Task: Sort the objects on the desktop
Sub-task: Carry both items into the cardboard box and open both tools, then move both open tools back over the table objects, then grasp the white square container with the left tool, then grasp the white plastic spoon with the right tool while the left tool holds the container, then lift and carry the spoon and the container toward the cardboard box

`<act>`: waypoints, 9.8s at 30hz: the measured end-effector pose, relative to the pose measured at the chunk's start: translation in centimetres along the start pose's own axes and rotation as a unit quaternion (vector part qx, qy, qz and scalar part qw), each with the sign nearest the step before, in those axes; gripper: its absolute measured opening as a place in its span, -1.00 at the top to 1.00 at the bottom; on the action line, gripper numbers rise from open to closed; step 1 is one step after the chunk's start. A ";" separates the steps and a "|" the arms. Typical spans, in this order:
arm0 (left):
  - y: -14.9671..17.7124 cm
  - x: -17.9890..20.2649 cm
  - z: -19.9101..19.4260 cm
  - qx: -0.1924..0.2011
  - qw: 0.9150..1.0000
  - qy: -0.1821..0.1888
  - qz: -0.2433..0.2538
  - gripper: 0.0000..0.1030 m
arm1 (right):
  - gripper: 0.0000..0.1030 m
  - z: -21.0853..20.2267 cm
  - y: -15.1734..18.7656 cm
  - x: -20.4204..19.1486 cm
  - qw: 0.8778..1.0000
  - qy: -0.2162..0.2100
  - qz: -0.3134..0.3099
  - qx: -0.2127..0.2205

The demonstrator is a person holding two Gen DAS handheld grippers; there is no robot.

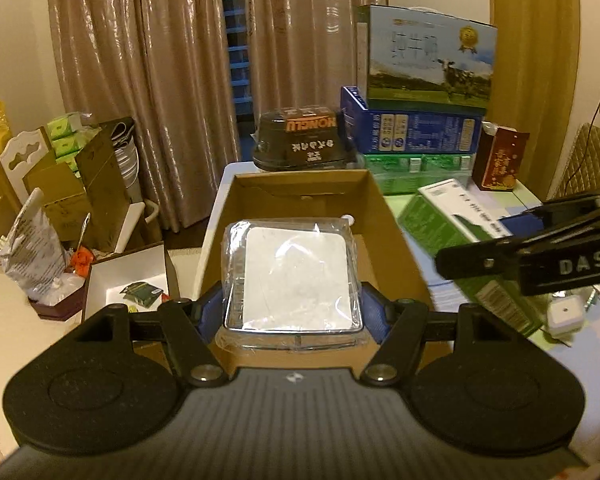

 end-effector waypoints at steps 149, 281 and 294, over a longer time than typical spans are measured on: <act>12.9 21.6 12.7 -0.131 0.984 0.107 0.056 -0.18 | -0.59 -9.3 23.1 19.2 0.994 0.104 -0.013 -0.016; 7.7 15.9 6.9 -0.021 0.997 0.073 -0.020 -0.17 | -0.33 3.6 19.3 14.4 0.989 0.130 0.067 -0.002; 7.7 16.7 7.9 -0.014 0.998 0.069 -0.003 -0.17 | 0.50 3.5 19.6 14.7 0.988 0.146 0.039 -0.013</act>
Point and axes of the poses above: each gripper's, at about its wrist camera, not at the fingertips, and z roughly the way its jaws point, x to its right, y to its underside, the point moved 2 cm from there along z, roughly the way its jaws point, and after that the axes turned 10 degrees about -z, right-handed, at the moved point
